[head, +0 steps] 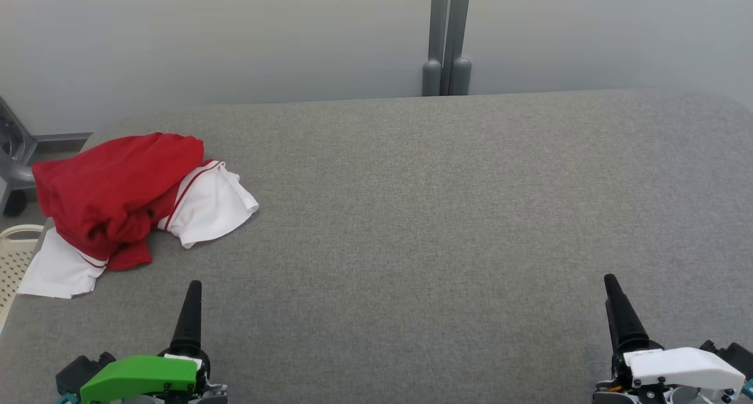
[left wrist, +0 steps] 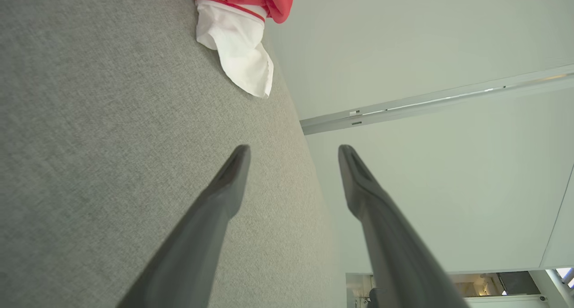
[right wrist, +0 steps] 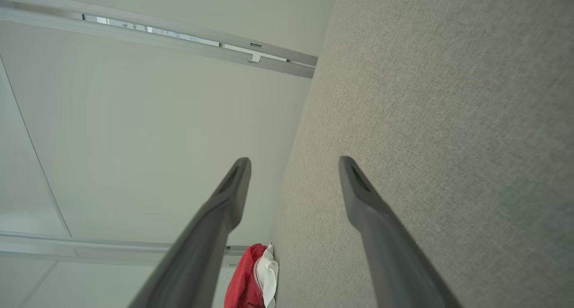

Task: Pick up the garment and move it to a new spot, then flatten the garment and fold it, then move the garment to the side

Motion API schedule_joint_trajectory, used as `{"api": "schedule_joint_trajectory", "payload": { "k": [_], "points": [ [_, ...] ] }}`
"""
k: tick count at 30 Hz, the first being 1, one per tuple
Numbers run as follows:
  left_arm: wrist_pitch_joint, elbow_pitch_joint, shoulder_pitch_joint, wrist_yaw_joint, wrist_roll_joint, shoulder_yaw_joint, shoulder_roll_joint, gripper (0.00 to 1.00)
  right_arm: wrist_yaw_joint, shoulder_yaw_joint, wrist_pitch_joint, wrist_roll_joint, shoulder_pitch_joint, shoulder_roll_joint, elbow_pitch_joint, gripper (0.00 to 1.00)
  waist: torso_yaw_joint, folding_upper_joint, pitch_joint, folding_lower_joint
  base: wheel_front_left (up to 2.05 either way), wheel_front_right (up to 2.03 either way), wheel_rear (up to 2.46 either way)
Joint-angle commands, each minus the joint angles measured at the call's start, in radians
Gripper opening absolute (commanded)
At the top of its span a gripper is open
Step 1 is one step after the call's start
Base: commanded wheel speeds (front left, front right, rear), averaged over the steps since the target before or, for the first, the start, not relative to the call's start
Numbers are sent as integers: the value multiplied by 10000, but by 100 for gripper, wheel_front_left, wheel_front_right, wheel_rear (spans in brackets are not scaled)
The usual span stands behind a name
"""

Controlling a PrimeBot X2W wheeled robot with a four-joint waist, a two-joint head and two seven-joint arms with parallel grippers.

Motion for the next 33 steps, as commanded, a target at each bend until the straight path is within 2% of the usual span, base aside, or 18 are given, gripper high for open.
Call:
{"api": "schedule_joint_trajectory", "payload": {
  "k": [1,10,23,33],
  "points": [
    [-154,-111,-59,64,502,-28,47,100,2,142,-102,-653,-317,-17,168,100,0,0,-23,-1,0,0,0],
    [-478,-73,-22,224,1911,-143,59,100,2,315,-214,-2602,-802,96,934,100,-21,0,-106,-1,0,0,0],
    [-959,-51,54,857,4724,-497,422,100,3,129,-309,-6010,-1276,254,1679,100,-26,0,-243,-1,0,0,0],
    [-1286,28,163,1181,6411,-799,613,100,4,-161,-196,-7995,-1371,375,1845,100,-44,0,-340,-1,0,0,0]
  ]
}}
